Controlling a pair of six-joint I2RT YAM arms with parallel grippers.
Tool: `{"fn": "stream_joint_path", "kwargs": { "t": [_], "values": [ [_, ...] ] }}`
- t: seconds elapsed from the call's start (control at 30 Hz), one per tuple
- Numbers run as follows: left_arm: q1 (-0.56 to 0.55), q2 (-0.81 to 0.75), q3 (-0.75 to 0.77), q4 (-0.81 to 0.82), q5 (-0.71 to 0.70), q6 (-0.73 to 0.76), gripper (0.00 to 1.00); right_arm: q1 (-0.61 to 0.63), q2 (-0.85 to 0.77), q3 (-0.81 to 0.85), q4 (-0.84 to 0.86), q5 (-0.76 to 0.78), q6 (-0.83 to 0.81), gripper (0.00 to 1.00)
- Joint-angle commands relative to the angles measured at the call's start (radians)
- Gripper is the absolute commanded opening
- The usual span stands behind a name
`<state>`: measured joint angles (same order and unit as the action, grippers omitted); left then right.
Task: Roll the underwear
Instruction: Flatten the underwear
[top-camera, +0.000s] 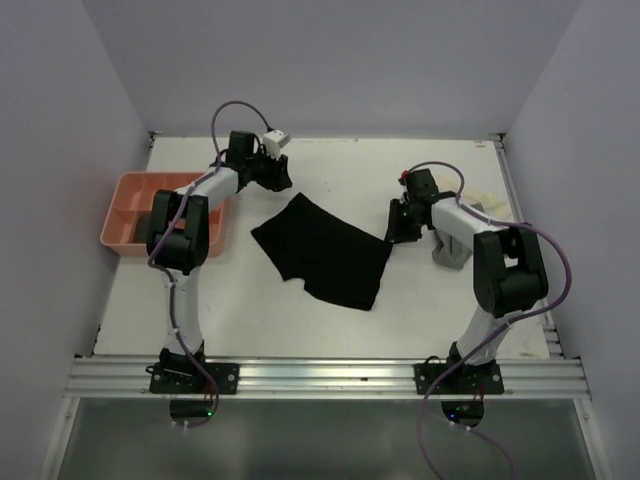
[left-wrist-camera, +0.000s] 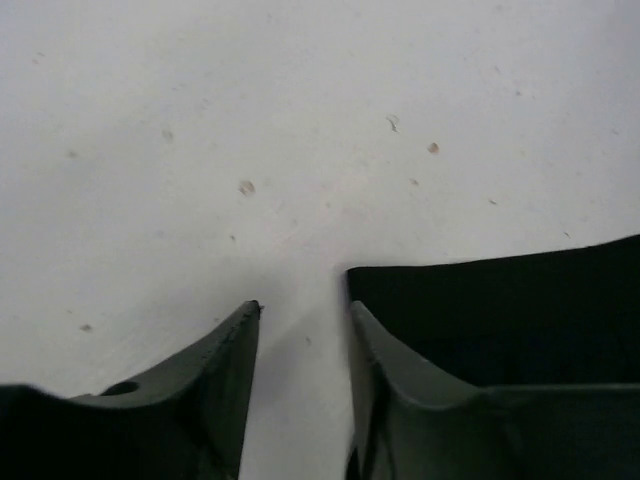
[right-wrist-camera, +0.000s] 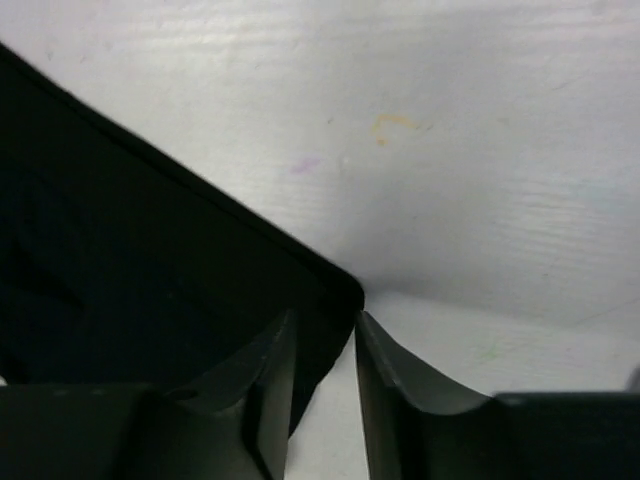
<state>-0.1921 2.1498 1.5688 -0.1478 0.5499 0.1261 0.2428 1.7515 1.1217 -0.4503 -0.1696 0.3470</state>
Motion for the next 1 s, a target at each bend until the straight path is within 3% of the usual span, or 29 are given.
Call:
{"fn": "stream_joint_path", "kwargs": {
  "t": [0.0, 0.07, 0.17, 0.33, 0.47, 0.63, 0.77, 0.97],
  "values": [
    [0.008, 0.032, 0.16, 0.051, -0.074, -0.036, 0.52, -0.014, 0.019, 0.105, -0.056, 0.166, 0.024, 0.37],
    [0.008, -0.02, 0.137, 0.076, -0.087, -0.037, 0.61, -0.013, -0.012, 0.101, -0.054, 0.211, 0.027, 0.37],
    [-0.003, -0.144, 0.048, 0.07, -0.087, 0.01, 0.62, -0.014, -0.147, 0.035, 0.002, 0.2, 0.015, 0.35],
    [-0.07, -0.336, -0.156, -0.09, -0.036, 0.179, 0.56, -0.005, -0.139, 0.003, 0.047, -0.004, -0.017, 0.09],
    [-0.121, -0.393, -0.277, -0.2, 0.021, 0.196, 0.52, 0.006, -0.074, -0.048, 0.099, -0.047, 0.0, 0.0],
    [-0.125, -0.423, -0.368, -0.239, 0.056, 0.239, 0.49, 0.024, -0.026, -0.143, 0.148, -0.031, 0.032, 0.0],
    [-0.125, -0.439, -0.38, -0.272, 0.053, 0.254, 0.49, 0.085, -0.078, -0.273, 0.17, 0.002, 0.076, 0.0],
    [-0.125, -0.443, -0.398, -0.294, 0.039, 0.283, 0.49, 0.357, -0.272, -0.486, 0.258, 0.038, 0.346, 0.0]
  ]
}}
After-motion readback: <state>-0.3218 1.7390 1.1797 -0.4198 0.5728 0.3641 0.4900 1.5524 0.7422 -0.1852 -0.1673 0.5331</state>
